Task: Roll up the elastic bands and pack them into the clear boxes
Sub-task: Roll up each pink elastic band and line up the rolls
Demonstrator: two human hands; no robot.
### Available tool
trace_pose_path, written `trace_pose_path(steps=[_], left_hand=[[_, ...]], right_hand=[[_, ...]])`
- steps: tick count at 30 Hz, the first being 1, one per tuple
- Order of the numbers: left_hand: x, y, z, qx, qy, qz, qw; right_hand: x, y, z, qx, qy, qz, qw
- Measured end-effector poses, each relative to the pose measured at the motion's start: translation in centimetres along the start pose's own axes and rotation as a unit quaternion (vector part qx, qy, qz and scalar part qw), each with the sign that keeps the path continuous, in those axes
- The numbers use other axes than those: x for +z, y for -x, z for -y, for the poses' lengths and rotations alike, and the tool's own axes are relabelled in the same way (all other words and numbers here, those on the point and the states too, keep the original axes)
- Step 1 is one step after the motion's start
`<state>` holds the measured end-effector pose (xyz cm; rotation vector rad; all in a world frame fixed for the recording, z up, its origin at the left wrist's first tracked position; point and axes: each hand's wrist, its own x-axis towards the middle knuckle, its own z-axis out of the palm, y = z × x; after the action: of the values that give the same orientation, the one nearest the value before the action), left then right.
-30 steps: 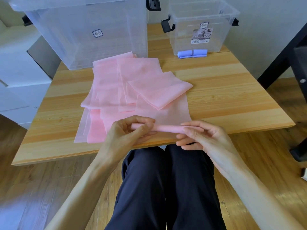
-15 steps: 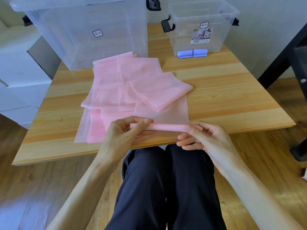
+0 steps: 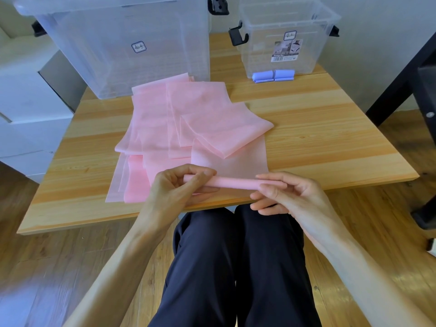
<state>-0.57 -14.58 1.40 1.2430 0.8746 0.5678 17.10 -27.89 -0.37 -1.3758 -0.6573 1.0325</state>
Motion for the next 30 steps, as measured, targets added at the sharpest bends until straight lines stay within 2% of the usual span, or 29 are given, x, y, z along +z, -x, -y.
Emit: trace_pose_path(steps=[5, 10, 17, 23, 30], left_hand=[[0.09, 0.08, 0.01, 0.006, -0.013, 0.012, 1.000], [0.22, 0.01, 0.13, 0.006, -0.009, -0.006, 1.000], [-0.17, 0.05, 0.46, 0.032, -0.053, -0.005, 0.998], [-0.21, -0.12, 0.65, 0.028, -0.068, 0.023, 0.997], [0.21, -0.11, 0.92, 0.030, -0.060, 0.032, 0.997]], right_hand=[[-0.07, -0.16, -0.11, 0.004, -0.004, -0.016, 1.000], [-0.07, -0.13, -0.19, -0.004, -0.003, 0.003, 1.000], [0.01, -0.14, -0.23, -0.001, -0.014, -0.005, 1.000], [0.05, -0.24, -0.34, 0.002, -0.012, -0.014, 1.000], [0.34, -0.08, -0.73, -0.014, 0.017, 0.022, 1.000]])
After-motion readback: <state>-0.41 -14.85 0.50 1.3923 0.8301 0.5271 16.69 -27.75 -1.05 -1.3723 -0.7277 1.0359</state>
